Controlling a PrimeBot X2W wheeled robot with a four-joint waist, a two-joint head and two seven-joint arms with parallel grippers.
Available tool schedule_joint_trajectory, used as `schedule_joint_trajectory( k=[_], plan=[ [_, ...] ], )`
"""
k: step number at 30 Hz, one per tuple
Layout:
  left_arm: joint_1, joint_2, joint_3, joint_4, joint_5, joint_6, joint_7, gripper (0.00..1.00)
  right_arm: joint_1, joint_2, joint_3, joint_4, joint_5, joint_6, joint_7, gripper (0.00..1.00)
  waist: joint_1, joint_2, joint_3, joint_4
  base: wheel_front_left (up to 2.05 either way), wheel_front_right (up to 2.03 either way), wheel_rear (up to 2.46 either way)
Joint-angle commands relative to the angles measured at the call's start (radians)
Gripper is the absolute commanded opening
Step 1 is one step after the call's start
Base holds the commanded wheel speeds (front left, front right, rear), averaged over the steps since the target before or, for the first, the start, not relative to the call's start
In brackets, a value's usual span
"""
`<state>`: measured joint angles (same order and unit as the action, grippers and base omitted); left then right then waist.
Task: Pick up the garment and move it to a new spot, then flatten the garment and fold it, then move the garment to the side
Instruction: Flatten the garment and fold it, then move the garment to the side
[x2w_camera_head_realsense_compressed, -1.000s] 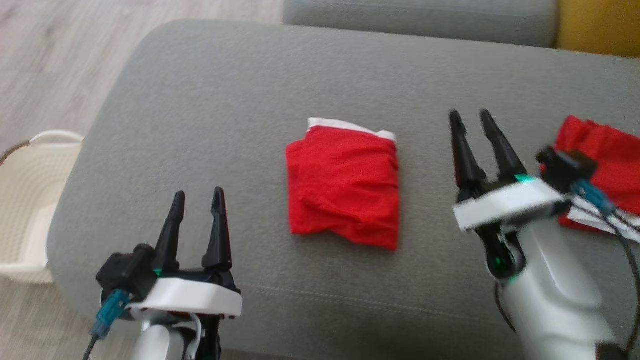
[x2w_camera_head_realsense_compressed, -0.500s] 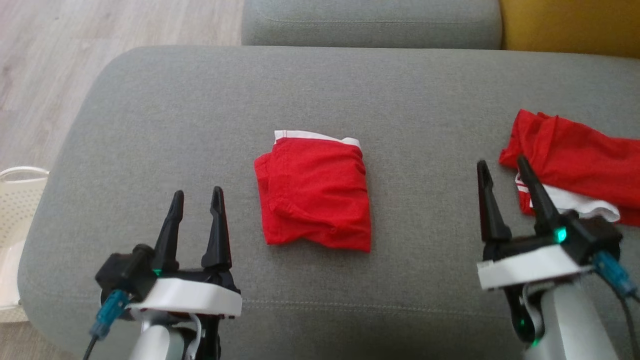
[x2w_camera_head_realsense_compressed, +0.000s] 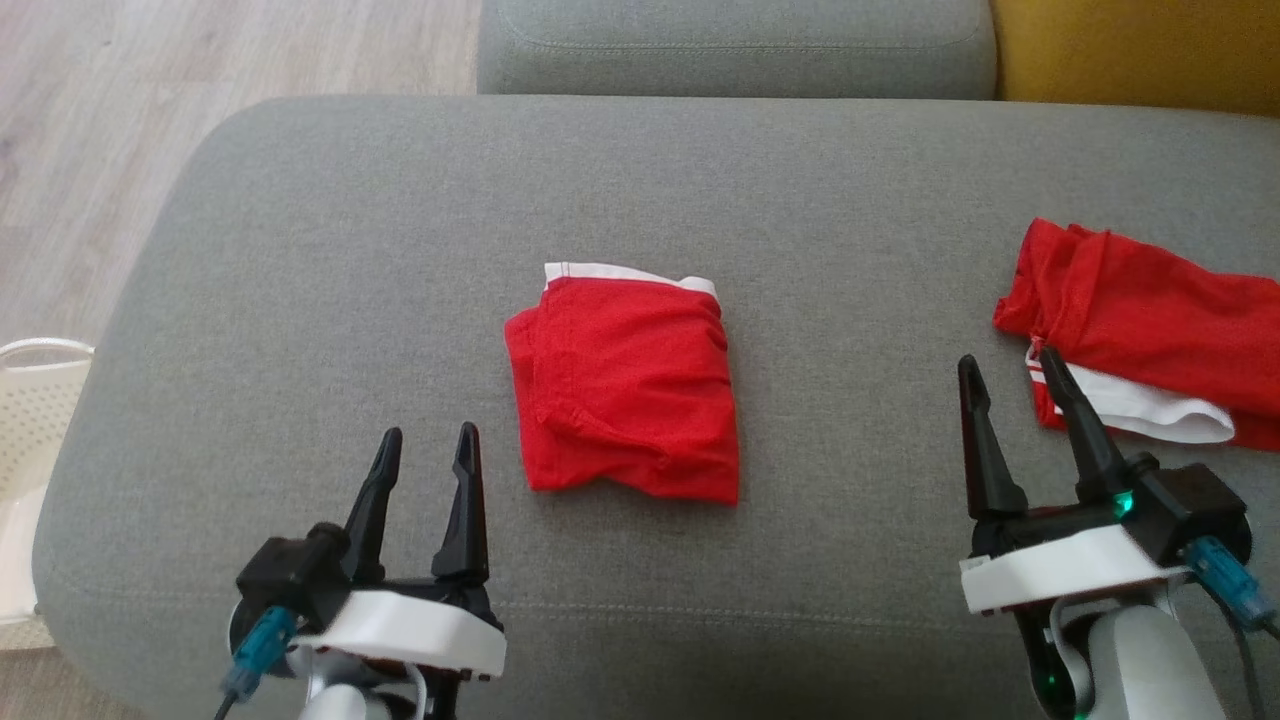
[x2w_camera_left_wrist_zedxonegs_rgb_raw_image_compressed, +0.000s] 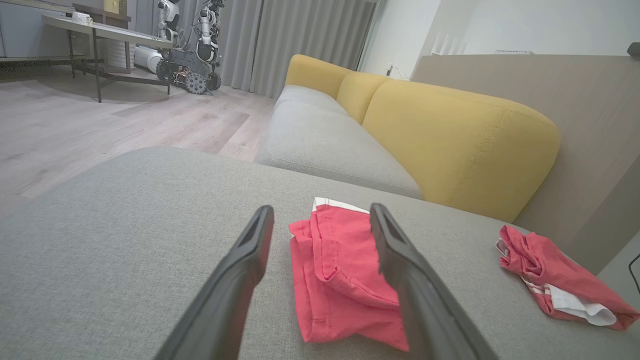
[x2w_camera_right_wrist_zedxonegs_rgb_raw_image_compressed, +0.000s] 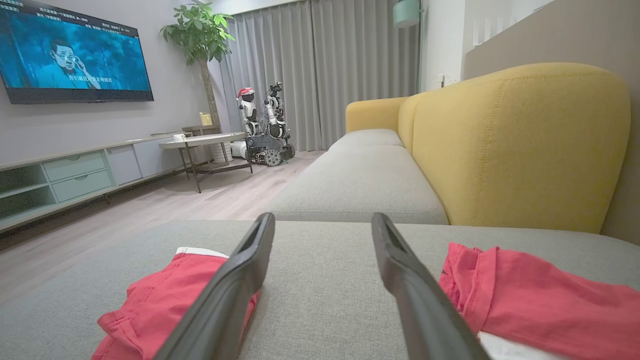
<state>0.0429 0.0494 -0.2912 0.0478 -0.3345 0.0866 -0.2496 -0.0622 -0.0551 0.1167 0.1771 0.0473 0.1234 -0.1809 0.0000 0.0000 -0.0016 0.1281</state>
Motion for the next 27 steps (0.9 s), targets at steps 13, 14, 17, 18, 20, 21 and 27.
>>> schedule_joint_trajectory(
  k=[13, 14, 17, 18, 20, 21, 27],
  plan=[
    [-0.068, 0.001, 0.019, -0.039, 0.007, -0.007, -0.012, 1.00, -0.069, 0.005, 0.066, 0.000, 0.063, 0.007, 0.056, 1.00, 0.0000, 0.0000, 0.057, 0.036, 0.00, 0.00, 0.00],
    [-0.074, 0.001, 0.016, -0.041, 0.004, -0.005, -0.012, 1.00, -0.084, 0.005, 0.072, 0.009, 0.066, 0.007, 0.067, 1.00, 0.0000, 0.0000, 0.069, 0.043, 0.00, 0.00, 0.00],
    [-0.094, 0.001, 0.006, -0.046, -0.005, -0.002, -0.012, 1.00, -0.133, 0.005, 0.086, 0.031, 0.065, 0.007, 0.084, 1.00, 0.0000, 0.0000, 0.109, 0.067, 0.00, 0.00, 0.00],
    [-0.099, 0.001, 0.002, -0.045, -0.005, -0.002, -0.012, 1.00, -0.149, 0.005, 0.092, 0.042, 0.066, 0.007, 0.089, 1.00, 0.0000, 0.0000, 0.120, 0.073, 0.00, 0.00, 0.00],
    [-0.109, 0.001, -0.004, -0.041, -0.004, -0.003, -0.012, 1.00, -0.179, 0.005, 0.101, 0.073, 0.092, 0.007, 0.101, 1.00, 0.0000, 0.0000, 0.143, 0.087, 0.00, 0.00, 0.00],
    [-0.114, 0.001, -0.006, -0.040, -0.003, -0.003, -0.012, 1.00, -0.195, 0.005, 0.102, 0.093, 0.121, 0.007, 0.110, 1.00, 0.0000, 0.0000, 0.154, 0.093, 0.00, 0.00, 0.00],
    [-0.143, 0.001, -0.017, -0.040, -0.009, -0.004, -0.012, 1.00, -0.281, 0.005, 0.115, 0.204, 0.156, 0.007, 0.136, 1.00, 0.0000, 0.0000, 0.202, 0.130, 0.00, 0.00, 0.00]
  ],
)
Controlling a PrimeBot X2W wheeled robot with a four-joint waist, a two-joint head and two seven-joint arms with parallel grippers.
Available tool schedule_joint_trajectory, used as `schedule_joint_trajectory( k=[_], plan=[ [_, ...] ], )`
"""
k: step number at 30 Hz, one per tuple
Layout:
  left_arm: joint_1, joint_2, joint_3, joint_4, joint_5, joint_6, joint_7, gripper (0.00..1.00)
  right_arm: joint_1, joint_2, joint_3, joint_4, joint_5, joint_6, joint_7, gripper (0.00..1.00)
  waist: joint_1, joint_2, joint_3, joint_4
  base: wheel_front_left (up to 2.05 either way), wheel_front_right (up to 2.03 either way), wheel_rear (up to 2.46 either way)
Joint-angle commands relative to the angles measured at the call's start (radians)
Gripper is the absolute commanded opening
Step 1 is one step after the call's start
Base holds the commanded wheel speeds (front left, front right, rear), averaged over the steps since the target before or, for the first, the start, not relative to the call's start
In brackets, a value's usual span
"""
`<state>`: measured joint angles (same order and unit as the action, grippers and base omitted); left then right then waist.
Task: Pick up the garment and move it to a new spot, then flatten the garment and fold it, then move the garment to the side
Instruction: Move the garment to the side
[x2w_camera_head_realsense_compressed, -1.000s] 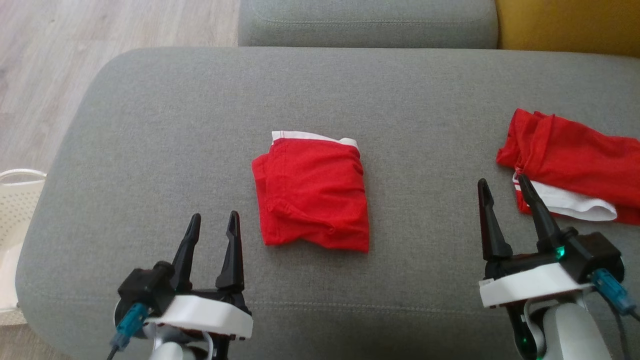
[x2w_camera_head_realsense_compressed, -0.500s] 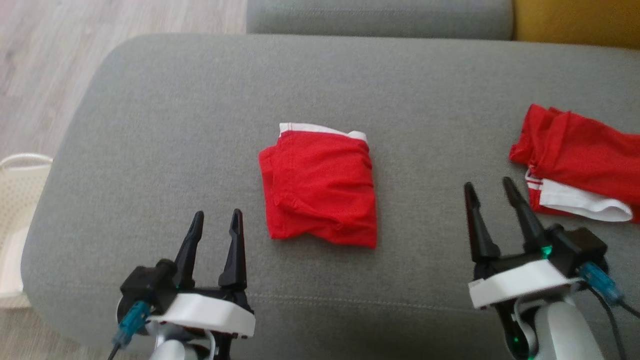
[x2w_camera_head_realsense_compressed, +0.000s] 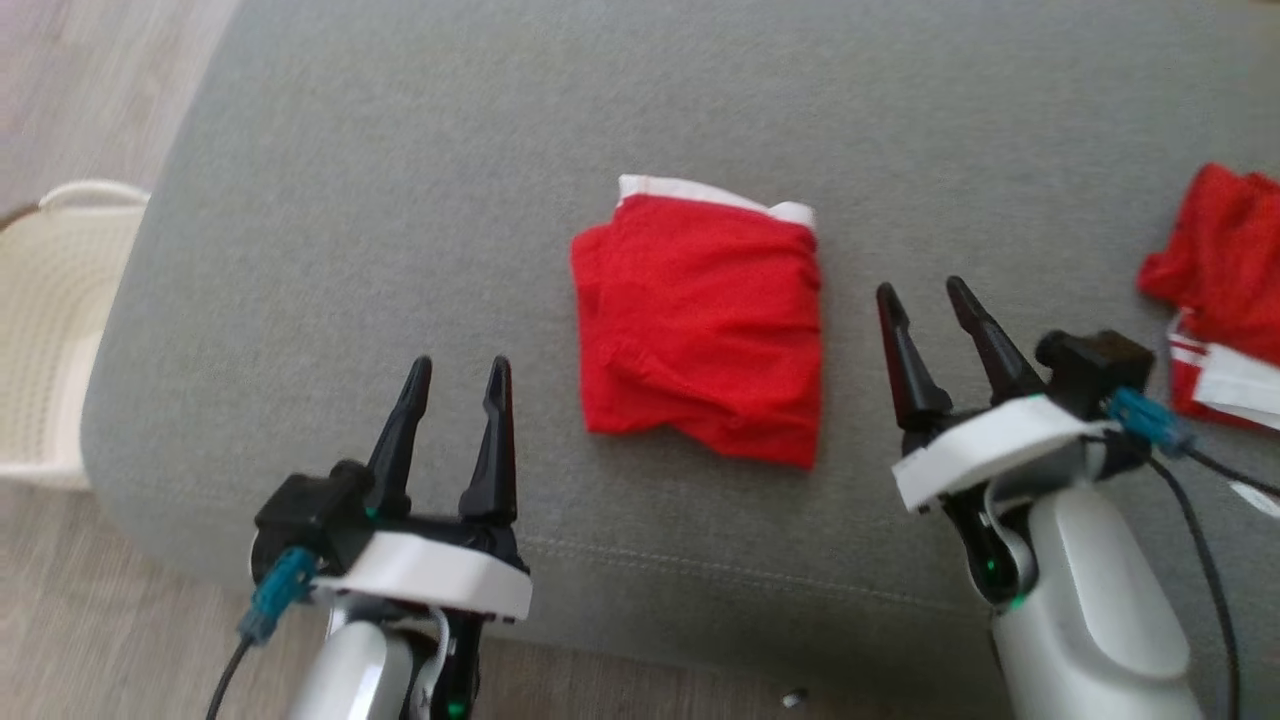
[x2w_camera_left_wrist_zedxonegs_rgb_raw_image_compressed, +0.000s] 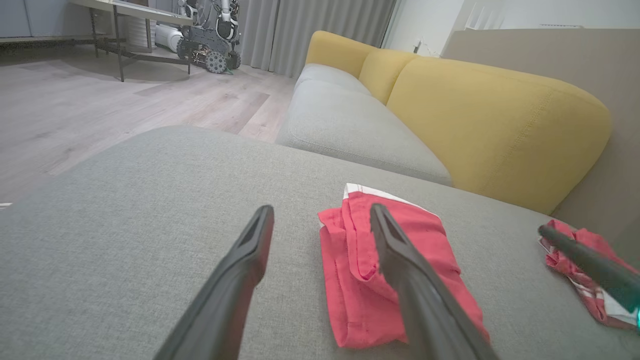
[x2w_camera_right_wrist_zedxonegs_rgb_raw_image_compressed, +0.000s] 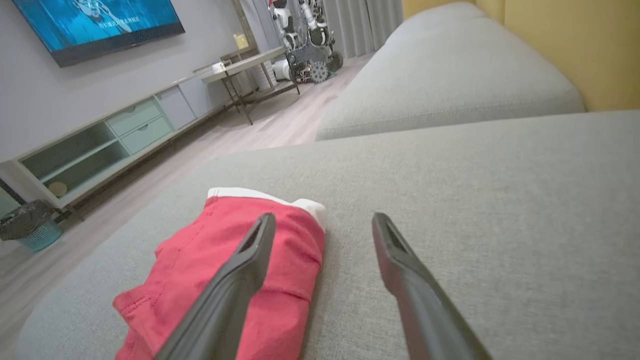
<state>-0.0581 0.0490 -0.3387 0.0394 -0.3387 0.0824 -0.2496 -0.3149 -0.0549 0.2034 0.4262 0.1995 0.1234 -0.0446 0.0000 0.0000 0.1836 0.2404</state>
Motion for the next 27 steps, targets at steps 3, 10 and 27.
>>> schedule_joint_trajectory(
  k=[3, 10, 27],
  plan=[
    [-0.055, 0.001, 0.024, -0.033, -0.010, 0.004, -0.012, 1.00, -0.069, 0.005, 0.043, 0.021, 0.009, 0.007, 0.007, 1.00, 0.0000, 0.0000, 0.038, 0.037, 0.00, 0.00, 0.00],
    [-0.070, 0.001, 0.010, -0.029, -0.012, 0.007, -0.012, 1.00, -0.137, 0.003, 0.061, 0.172, 0.032, 0.007, 0.030, 1.00, 0.0000, 0.0000, 0.067, 0.073, 0.00, 0.00, 0.00],
    [-0.081, 0.001, 0.002, -0.033, -0.028, 0.022, -0.012, 1.00, -0.225, -0.013, 0.156, 0.410, 0.019, 0.007, 0.030, 0.00, 0.0000, 0.0000, 0.074, 0.093, 0.00, 0.00, 0.00]
  ],
)
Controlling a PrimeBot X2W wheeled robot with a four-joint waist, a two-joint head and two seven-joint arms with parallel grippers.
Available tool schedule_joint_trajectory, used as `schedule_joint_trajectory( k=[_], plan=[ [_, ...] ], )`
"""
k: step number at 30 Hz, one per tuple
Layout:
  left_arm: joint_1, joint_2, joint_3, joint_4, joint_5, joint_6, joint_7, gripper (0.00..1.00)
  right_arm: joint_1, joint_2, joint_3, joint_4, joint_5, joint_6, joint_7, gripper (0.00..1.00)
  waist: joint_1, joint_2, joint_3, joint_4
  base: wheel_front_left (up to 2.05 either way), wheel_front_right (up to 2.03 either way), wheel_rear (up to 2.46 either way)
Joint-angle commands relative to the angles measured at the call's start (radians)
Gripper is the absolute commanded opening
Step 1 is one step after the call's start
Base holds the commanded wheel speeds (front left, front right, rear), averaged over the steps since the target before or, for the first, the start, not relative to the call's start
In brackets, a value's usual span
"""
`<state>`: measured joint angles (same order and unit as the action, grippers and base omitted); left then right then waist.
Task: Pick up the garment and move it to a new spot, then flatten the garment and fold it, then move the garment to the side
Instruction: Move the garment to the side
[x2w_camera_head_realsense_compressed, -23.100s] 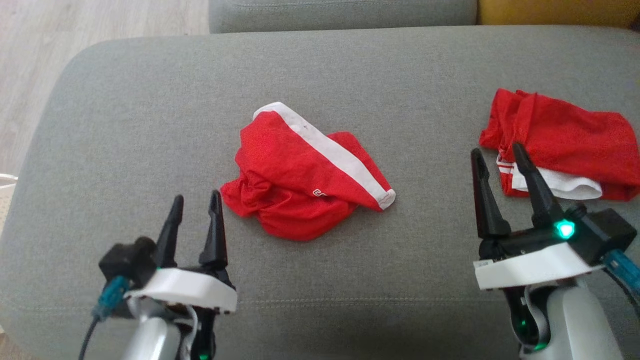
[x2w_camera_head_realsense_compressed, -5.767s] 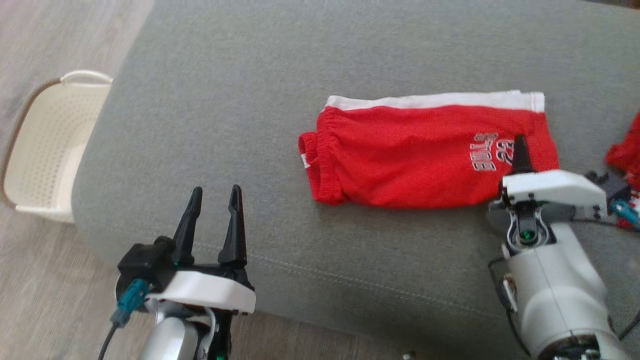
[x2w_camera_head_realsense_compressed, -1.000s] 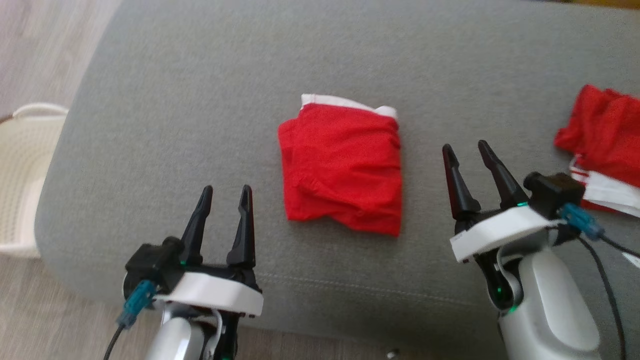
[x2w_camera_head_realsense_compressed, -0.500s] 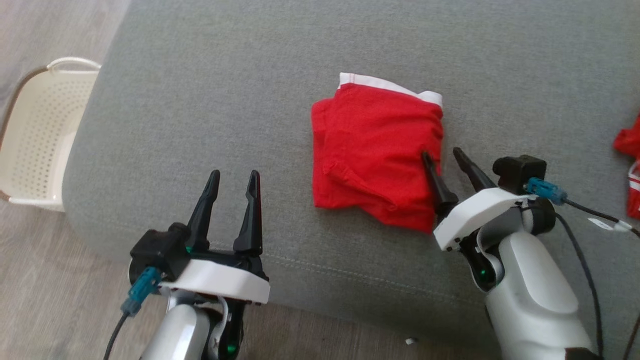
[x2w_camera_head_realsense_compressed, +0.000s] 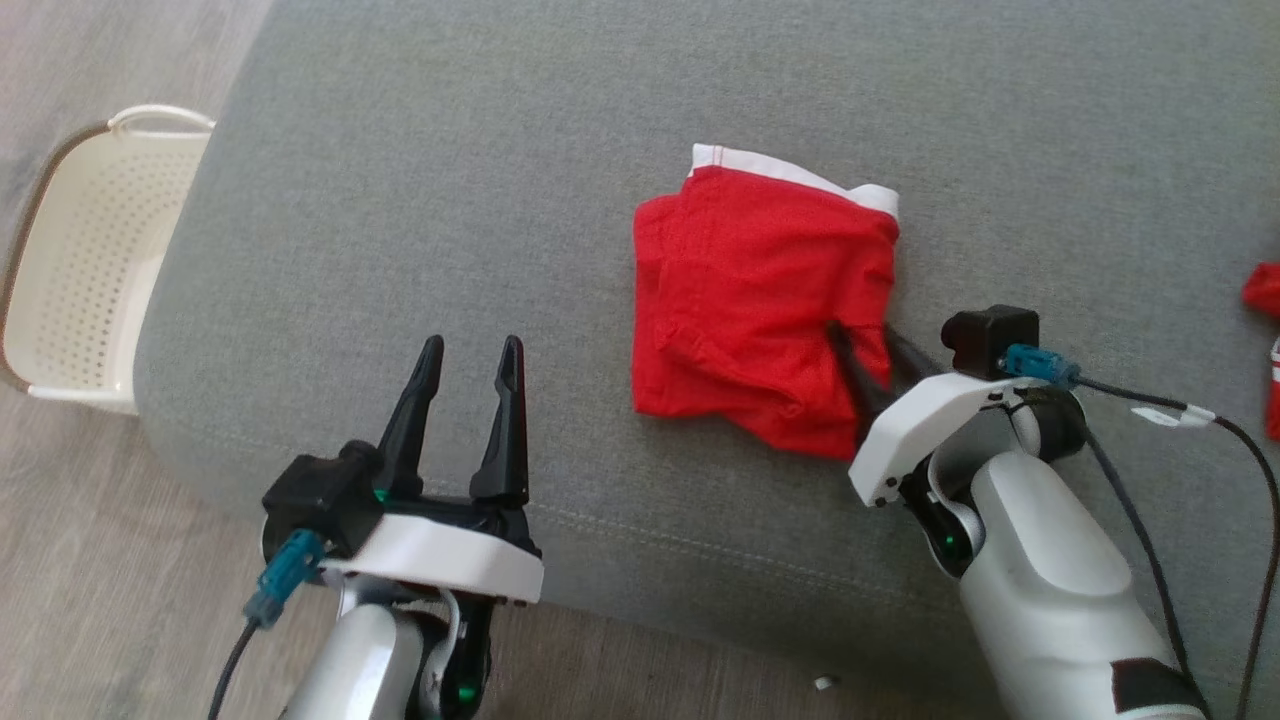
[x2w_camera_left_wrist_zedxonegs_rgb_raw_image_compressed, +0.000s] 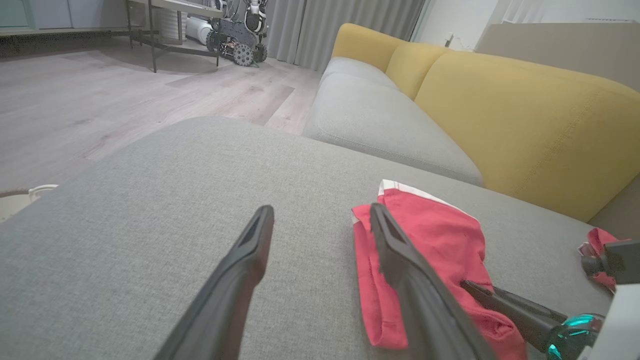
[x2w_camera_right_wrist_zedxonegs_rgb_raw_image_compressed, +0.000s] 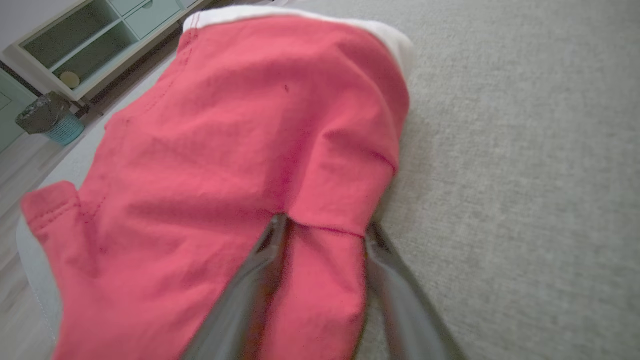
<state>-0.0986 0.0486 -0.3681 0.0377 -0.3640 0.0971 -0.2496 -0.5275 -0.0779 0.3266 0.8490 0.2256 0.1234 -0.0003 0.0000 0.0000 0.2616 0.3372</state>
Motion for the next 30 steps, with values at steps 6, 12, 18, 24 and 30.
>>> schedule_joint_trajectory(
  k=[6, 12, 18, 24, 30],
  plan=[
    [-0.039, 0.002, 0.038, -0.039, 0.000, 0.007, -0.012, 1.00, -0.060, -0.022, 0.082, -0.012, -0.053, 0.007, -0.131, 0.00, 0.0000, 0.0000, -0.023, -0.044, 0.00, 0.00, 0.00],
    [-0.050, 0.002, 0.044, -0.049, 0.018, -0.007, -0.012, 1.00, -0.112, -0.096, 0.169, -0.059, -0.098, 0.007, -0.160, 0.00, 0.0000, 0.0000, -0.043, -0.148, 0.00, 0.00, 0.00],
    [-0.090, 0.002, 0.023, -0.048, 0.046, -0.037, -0.012, 1.00, -0.159, -0.192, 0.260, -0.145, -0.049, 0.007, -0.105, 0.00, 0.0000, 0.0000, -0.032, -0.252, 0.00, 0.00, 0.00],
    [-0.161, 0.002, 0.017, -0.022, 0.083, -0.066, -0.012, 1.00, -0.209, -0.348, 0.374, -0.257, 0.056, 0.007, -0.046, 0.00, 0.0000, 0.0000, 0.003, -0.384, 0.00, 0.00, 0.00],
    [-0.225, 0.002, 0.030, -0.004, 0.131, -0.101, -0.012, 1.00, -0.265, -0.473, 0.433, -0.311, 0.165, 0.007, -0.015, 0.00, 0.0000, 0.0000, 0.057, -0.497, 0.00, 0.00, 0.00]
  ],
)
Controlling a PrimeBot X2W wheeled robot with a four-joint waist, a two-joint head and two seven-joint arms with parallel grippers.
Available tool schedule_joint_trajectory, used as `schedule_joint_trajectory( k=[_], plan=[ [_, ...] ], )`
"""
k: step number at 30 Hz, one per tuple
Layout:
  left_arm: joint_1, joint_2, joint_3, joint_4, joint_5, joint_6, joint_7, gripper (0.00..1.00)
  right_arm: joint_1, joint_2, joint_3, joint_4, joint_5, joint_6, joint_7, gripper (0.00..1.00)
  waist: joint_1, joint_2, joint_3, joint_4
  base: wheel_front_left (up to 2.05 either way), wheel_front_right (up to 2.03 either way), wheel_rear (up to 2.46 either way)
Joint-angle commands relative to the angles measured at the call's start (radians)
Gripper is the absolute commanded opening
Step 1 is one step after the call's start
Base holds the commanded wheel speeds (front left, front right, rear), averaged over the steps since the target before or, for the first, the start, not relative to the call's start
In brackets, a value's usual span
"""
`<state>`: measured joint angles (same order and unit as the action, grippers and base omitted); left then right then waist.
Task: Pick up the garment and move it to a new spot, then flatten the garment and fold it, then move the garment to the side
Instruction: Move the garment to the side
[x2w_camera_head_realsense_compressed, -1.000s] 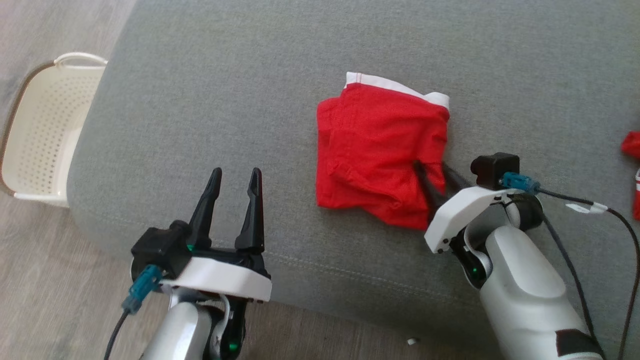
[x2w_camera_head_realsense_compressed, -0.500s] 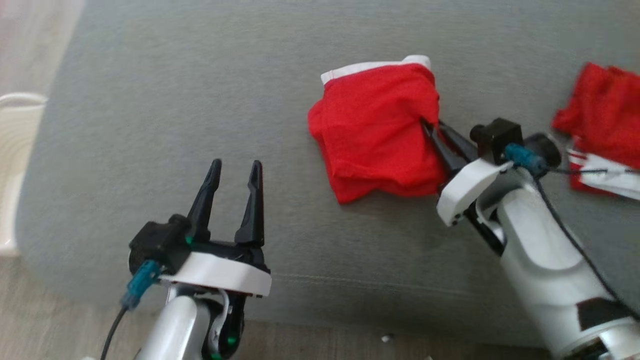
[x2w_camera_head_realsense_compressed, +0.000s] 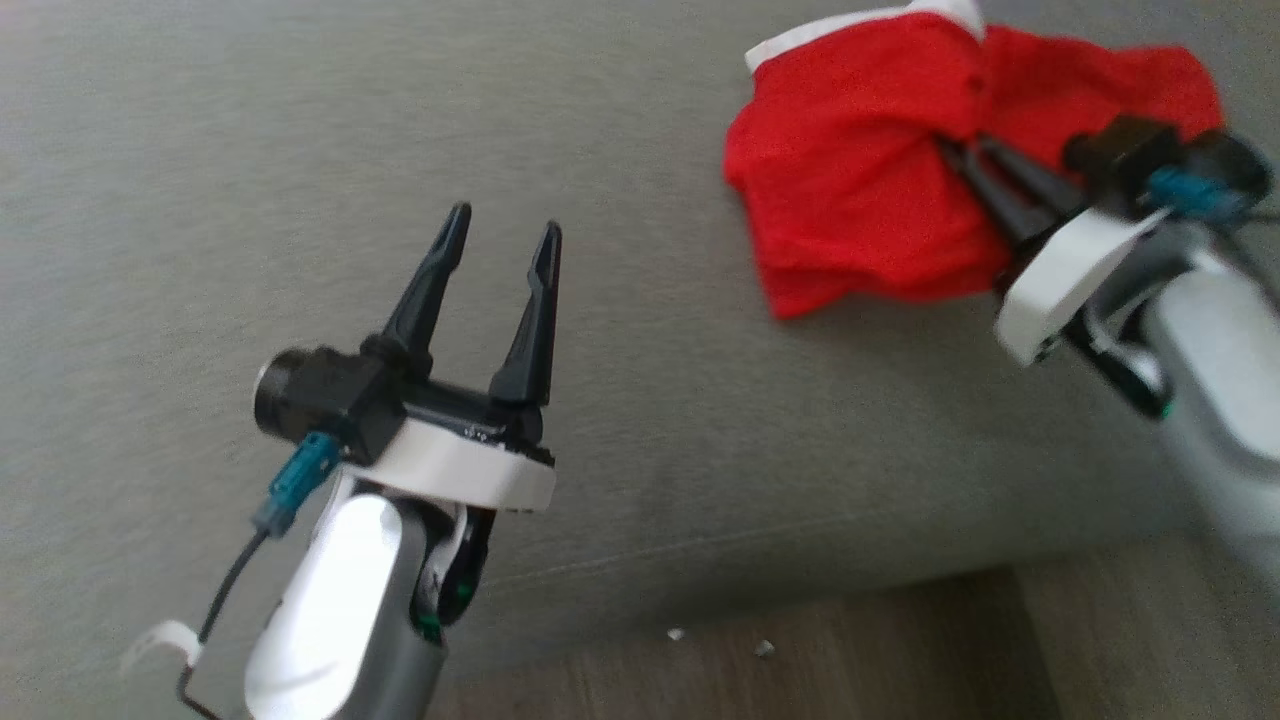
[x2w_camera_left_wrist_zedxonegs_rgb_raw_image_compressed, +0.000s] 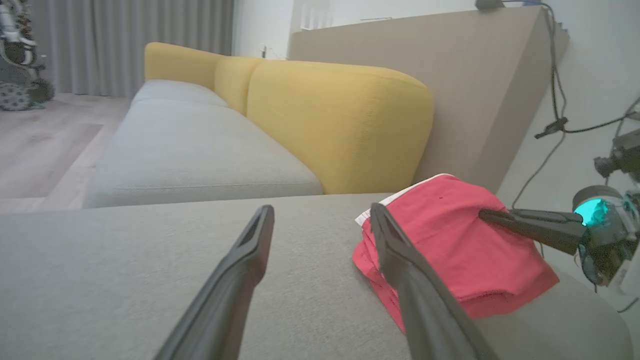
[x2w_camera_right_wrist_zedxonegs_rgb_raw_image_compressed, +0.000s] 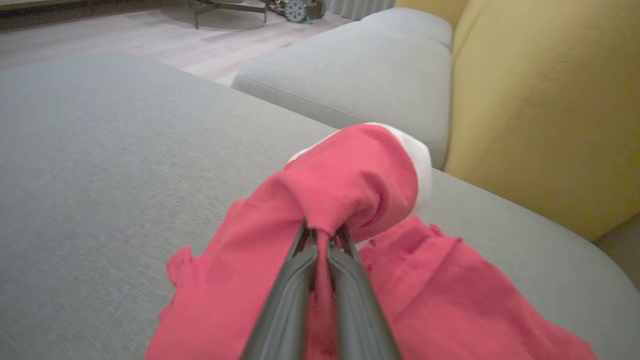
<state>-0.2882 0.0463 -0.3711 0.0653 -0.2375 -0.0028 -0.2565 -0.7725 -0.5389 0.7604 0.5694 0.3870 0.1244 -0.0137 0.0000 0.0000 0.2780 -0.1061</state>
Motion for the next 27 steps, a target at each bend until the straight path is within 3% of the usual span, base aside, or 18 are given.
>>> schedule_joint_trajectory(
  k=[1, 10, 27],
  plan=[
    [-0.044, 0.004, 0.037, -0.029, 0.012, -0.006, -0.005, 1.00, -0.032, -0.027, 0.004, -0.034, 0.018, 0.006, -0.003, 0.00, 0.0000, 0.0000, 0.051, -0.070, 0.00, 0.00, 0.00],
    [-0.091, 0.005, 0.060, -0.018, 0.054, -0.042, -0.005, 1.00, -0.134, -0.113, 0.015, 0.026, 0.106, 0.006, -0.060, 0.00, 0.0000, 0.0000, 0.141, -0.154, 0.00, 0.00, 0.00],
    [-0.088, 0.036, 0.118, -0.033, 0.069, -0.050, -0.005, 1.00, -0.224, -0.099, -0.007, 0.172, 0.115, 0.006, -0.139, 0.00, 0.0000, 0.0000, 0.234, -0.185, 0.00, 0.00, 0.00]
  ],
)
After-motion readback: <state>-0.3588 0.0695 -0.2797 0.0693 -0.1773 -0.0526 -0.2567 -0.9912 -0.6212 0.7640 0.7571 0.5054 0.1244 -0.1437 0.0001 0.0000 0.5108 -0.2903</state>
